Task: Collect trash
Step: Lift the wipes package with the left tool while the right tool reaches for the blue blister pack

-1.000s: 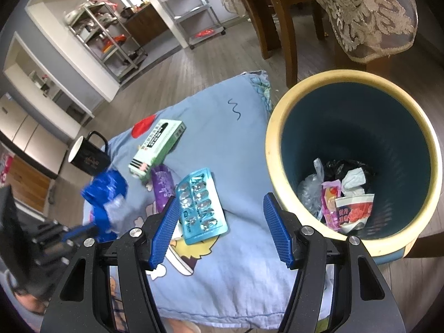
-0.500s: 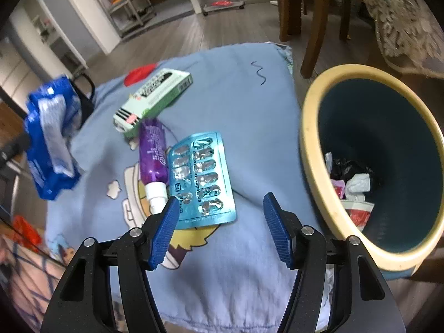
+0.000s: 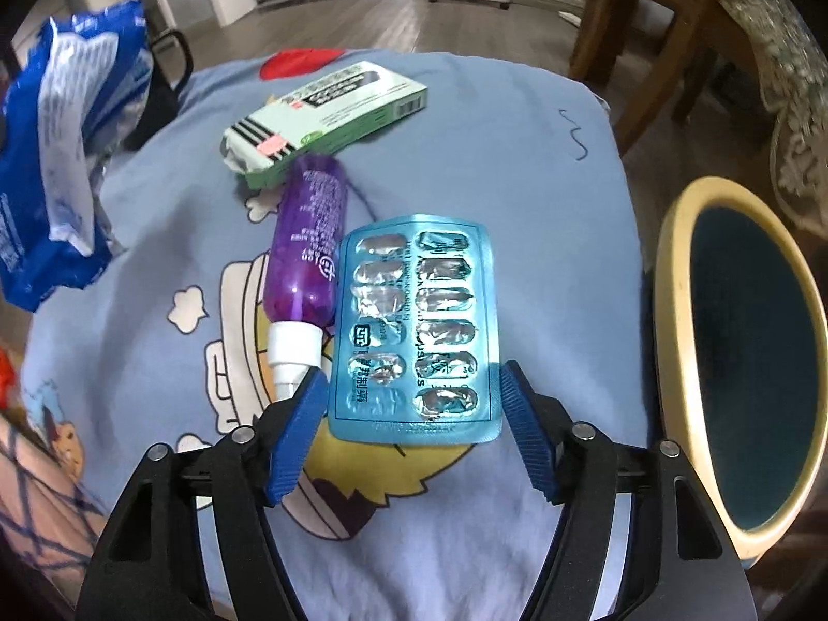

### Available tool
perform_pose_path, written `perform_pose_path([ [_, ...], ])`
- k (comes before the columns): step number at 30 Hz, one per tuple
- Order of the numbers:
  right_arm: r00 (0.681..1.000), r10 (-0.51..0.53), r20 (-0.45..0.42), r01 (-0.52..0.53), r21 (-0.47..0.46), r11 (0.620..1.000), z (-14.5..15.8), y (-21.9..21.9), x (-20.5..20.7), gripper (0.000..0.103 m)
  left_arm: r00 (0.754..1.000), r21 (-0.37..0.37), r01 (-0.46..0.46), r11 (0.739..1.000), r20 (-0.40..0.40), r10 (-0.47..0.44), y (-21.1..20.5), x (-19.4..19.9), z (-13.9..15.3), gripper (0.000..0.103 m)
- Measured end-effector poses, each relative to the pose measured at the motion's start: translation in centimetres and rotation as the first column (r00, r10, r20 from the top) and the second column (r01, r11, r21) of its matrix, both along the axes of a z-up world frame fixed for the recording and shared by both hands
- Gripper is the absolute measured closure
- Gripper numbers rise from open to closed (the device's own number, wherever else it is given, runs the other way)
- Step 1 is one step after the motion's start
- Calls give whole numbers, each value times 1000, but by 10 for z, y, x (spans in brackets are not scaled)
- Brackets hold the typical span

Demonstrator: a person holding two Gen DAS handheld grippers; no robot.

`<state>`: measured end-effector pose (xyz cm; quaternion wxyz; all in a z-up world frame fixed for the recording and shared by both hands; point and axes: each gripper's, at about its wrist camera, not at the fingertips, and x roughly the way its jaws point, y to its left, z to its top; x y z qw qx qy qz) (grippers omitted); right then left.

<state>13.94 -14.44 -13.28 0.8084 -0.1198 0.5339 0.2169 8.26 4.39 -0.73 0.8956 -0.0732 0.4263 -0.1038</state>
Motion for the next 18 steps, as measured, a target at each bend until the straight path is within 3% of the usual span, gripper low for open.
perform_pose_path([
  [7, 998, 47, 38, -44, -64, 997, -5, 9, -3, 27, 1000, 3, 7, 1000, -5, -7, -3, 1, -2, 101],
  [10, 998, 42, 37, -40, -57, 998, -5, 7, -3, 27, 1000, 5, 14, 1000, -6, -14, -5, 1, -3, 101],
  [11, 998, 44, 38, -42, -51, 998, -5, 8, -4, 32, 1000, 6, 16, 1000, -6, -15, -6, 1, -3, 101],
  [18, 998, 43, 54, -42, -17, 999, 4, -1, -10, 33, 1000, 2, 19, 1000, 1, -19, -11, 3, 0, 101],
])
